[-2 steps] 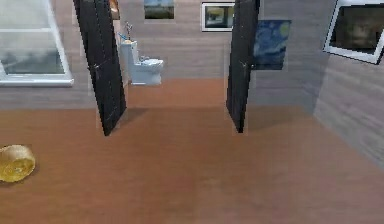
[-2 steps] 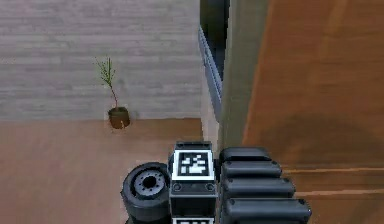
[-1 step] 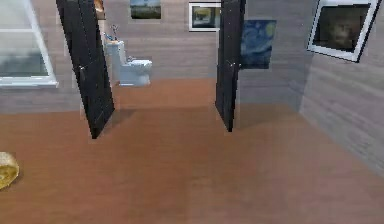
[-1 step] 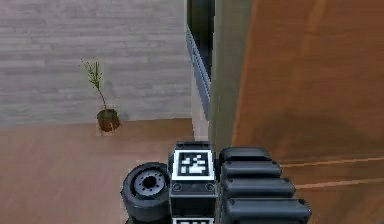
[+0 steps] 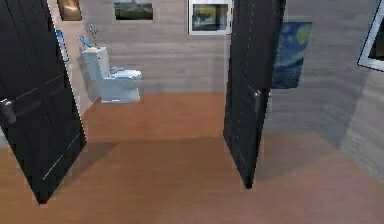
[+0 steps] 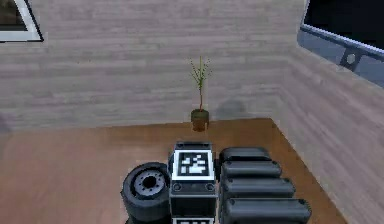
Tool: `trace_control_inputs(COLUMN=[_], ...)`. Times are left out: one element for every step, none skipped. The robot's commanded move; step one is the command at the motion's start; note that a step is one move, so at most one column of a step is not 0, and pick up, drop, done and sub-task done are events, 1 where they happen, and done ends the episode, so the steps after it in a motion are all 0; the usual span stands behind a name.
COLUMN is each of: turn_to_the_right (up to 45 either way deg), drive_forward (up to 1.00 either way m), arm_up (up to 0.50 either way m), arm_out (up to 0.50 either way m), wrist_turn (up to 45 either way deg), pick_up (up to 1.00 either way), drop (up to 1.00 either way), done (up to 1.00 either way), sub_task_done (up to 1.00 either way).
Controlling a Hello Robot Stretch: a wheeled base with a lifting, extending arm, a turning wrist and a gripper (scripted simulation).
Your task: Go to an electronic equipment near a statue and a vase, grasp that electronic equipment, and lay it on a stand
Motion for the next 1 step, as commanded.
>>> trace_control_inputs(turn_to_the_right=[0.0], drive_forward=[1.0], arm_up=[0.0], arm_out=[0.0], wrist_turn=[0.0], pick_up=[0.0], drop=[0.0], done=[0.0], sub_task_done=[0.0])
